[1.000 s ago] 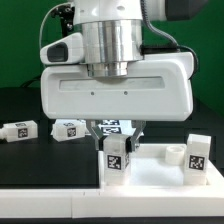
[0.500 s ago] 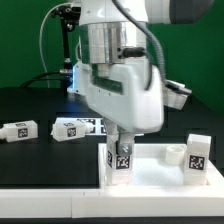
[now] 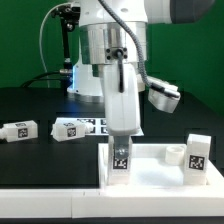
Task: Assemble square table
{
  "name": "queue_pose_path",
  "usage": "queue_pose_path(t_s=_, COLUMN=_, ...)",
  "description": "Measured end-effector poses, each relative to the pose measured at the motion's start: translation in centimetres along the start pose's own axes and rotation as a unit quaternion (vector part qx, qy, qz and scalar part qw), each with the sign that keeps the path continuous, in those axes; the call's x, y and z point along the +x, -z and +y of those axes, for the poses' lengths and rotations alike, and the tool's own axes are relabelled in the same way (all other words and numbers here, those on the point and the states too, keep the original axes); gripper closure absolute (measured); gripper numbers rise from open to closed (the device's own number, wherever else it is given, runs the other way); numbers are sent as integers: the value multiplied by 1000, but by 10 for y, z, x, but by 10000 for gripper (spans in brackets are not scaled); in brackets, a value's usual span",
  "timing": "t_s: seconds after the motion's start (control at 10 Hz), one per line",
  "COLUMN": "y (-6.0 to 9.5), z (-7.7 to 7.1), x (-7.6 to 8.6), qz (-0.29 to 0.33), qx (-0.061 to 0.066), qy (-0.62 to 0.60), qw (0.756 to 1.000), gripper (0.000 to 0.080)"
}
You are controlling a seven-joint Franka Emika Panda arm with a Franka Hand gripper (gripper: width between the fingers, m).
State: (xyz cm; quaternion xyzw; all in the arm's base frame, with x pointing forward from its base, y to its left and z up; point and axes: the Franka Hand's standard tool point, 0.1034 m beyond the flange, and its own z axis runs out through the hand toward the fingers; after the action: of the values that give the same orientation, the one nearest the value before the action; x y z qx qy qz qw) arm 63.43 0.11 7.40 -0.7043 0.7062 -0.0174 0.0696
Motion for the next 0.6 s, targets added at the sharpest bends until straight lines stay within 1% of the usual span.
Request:
queue_pose_path(t_s=0.1, y=0, z=-3, x=-3, qz=4, qx=10, qy=109, qw=994, gripper=214)
queue_pose_path(t_s=0.2, y=0, z=-2, x=-9, qz=3, qx=7, qy=164, qw=986, gripper=214)
queue_pose_path(t_s=0.3, y=3, z=-3, x=-16, qz=9, qx=5, qy=193, qw=981, gripper=163)
queue_pose_path(t_s=0.5, y=1, z=-2, x=-11, qz=10, qx=3, qy=266, qw=964, gripper=154)
queue_pose_path(t_s=0.6, y=2, z=-2, x=-12, qz=16, qx=-2, qy=341, qw=940, gripper=151)
